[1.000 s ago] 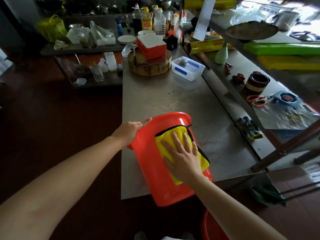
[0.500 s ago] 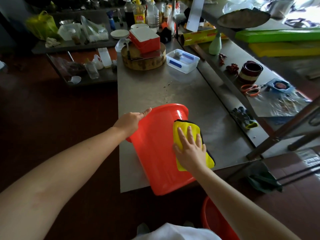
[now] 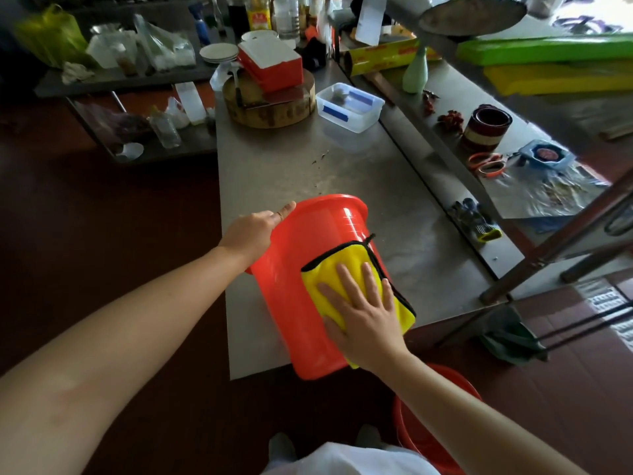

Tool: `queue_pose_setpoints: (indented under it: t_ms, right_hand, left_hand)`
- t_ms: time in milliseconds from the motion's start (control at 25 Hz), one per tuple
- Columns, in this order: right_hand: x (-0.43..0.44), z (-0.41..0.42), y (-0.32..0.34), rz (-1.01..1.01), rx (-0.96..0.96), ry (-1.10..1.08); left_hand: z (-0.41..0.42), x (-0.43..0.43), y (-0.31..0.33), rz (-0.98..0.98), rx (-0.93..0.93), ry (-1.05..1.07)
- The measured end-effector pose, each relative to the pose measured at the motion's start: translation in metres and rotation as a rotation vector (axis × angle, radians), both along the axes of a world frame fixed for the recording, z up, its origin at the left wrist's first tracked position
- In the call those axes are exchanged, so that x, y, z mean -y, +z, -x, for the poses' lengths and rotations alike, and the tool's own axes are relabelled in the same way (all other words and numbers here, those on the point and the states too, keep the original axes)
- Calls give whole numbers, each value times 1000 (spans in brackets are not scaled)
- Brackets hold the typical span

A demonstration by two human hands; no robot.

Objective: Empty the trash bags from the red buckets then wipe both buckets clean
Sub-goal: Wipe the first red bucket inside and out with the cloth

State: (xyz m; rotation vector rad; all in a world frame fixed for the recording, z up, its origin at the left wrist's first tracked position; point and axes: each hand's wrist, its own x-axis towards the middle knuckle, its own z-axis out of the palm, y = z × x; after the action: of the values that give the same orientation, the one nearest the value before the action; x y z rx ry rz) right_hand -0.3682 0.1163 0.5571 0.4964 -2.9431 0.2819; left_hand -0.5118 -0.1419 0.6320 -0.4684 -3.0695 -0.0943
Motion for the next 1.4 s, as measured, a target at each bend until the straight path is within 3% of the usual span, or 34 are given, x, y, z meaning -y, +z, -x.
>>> queue_pose_setpoints:
  t_ms: [160, 360, 440, 600, 680, 1120, 1400]
  right_hand:
    - [-26, 5, -7, 125, 105, -143]
    - [-53, 12, -4, 462, 406, -350]
    - [-45, 2, -3, 391, 354, -324]
    - [-12, -34, -8, 51, 49, -12]
    - [2, -37, -9, -28, 0, 78]
    - [106, 99, 40, -128, 100, 9]
    - [78, 61, 21, -121, -3, 97]
  left_hand:
    - [3, -8, -1, 13, -23, -12]
    - [-1, -3, 0, -12, -29, 4]
    - [0, 0, 0, -39, -26, 5]
    - [-5, 11, 0, -81, 8, 6]
    - [-9, 22, -2, -125, 32, 0]
    - [-19, 57, -10, -314, 73, 42]
    - [-24, 72, -22, -388, 149, 99]
